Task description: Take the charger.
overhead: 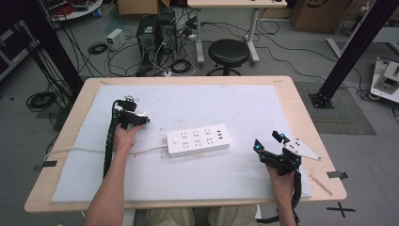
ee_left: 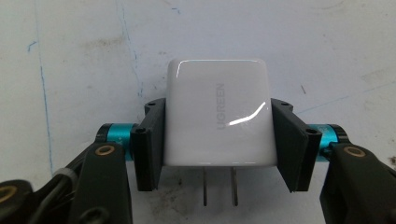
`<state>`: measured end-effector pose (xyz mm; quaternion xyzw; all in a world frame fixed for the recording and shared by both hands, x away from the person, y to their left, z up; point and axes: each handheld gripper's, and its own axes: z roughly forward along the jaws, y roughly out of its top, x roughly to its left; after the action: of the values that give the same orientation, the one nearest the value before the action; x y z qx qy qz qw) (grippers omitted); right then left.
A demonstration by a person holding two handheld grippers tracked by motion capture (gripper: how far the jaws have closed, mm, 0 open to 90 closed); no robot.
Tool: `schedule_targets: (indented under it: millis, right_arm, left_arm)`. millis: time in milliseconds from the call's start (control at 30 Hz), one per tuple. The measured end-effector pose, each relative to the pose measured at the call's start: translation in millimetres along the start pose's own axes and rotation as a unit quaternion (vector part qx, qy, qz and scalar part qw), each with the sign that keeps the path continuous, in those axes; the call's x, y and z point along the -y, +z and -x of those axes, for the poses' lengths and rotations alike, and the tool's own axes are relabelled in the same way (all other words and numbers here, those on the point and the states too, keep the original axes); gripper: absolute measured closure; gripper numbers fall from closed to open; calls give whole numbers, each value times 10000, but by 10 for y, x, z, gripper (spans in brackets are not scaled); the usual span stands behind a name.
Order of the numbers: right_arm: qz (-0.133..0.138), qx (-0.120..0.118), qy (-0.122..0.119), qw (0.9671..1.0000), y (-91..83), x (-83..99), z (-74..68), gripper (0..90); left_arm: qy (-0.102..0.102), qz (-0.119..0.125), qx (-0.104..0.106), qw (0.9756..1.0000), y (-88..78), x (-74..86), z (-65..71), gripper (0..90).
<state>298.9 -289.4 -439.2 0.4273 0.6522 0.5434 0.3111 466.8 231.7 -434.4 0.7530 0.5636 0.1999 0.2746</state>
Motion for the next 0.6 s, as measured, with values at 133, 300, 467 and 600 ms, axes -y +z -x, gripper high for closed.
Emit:
schedule_targets:
  millis: [133,300,467,600]
  right_arm:
    - [1,6,-2,10000,0,0,-1,202]
    - [-1,6,0,10000,-1,0,0,202]
    - [-2,-1,-3,10000,-1,-1,-2,202]
    - [-6,-6,2,10000,-2,0,-5,203]
  left_arm:
    - [93,24,-118,9999,1,0,28,424]
    - [218,34,-221,9995,-6,-2,59,425]
    - [214,185,-63,9996,-82,-1,69,425]
    - [192,384,57,9991,-175,-15,83,425]
